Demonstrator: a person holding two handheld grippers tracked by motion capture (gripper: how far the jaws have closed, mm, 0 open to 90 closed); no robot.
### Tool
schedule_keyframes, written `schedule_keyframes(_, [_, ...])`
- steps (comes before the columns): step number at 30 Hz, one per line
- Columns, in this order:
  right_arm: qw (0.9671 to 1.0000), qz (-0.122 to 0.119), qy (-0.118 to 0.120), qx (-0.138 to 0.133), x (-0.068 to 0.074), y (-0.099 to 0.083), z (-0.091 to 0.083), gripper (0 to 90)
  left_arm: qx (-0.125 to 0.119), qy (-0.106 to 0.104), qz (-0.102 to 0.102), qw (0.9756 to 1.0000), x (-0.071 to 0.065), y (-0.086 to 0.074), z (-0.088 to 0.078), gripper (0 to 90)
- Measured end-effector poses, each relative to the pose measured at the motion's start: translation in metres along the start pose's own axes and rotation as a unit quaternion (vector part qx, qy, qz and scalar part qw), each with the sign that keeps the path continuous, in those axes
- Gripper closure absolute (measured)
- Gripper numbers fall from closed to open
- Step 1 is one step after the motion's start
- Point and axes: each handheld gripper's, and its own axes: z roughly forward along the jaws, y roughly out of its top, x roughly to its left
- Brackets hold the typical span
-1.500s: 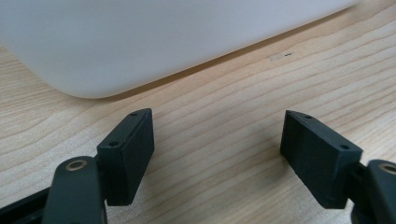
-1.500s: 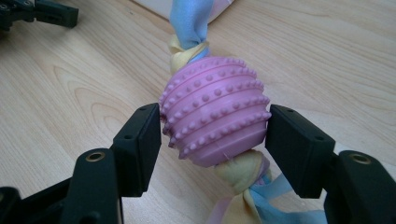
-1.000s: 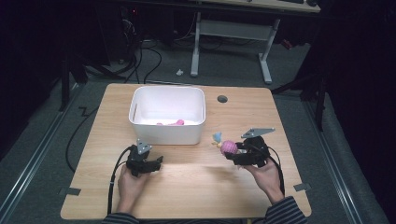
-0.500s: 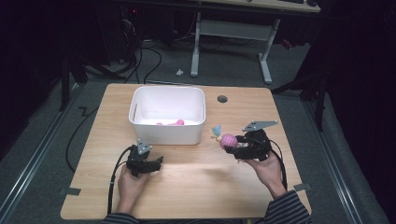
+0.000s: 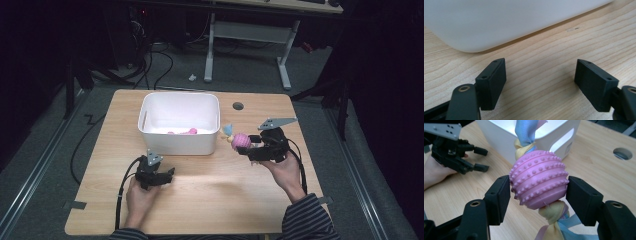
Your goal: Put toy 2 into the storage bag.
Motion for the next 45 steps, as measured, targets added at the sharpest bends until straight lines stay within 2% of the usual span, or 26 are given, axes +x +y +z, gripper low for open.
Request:
schedule_keyframes(13, [0.9999, -0.004, 0.002, -0.012, -0.003, 0.023, 0.002, 36.6, 0.0, -0.001, 0.0, 1.0, 0.0, 0.0, 0.0, 25.7])
schedule_keyframes(35, [0.9991, -0.041, 0.009, -0.002, 0.002, 0.079, 0.017, 36.7, 0.0, -0.001, 0.0, 1.0, 0.0, 0.0, 0.0, 25.6])
schedule_keyframes(45, [0.9982, -0.06, 0.008, 0.004, 0.011, 0.103, 0.029, 36.7, 0.0, -0.002, 0.0, 1.0, 0.0, 0.0, 0.0, 25.6])
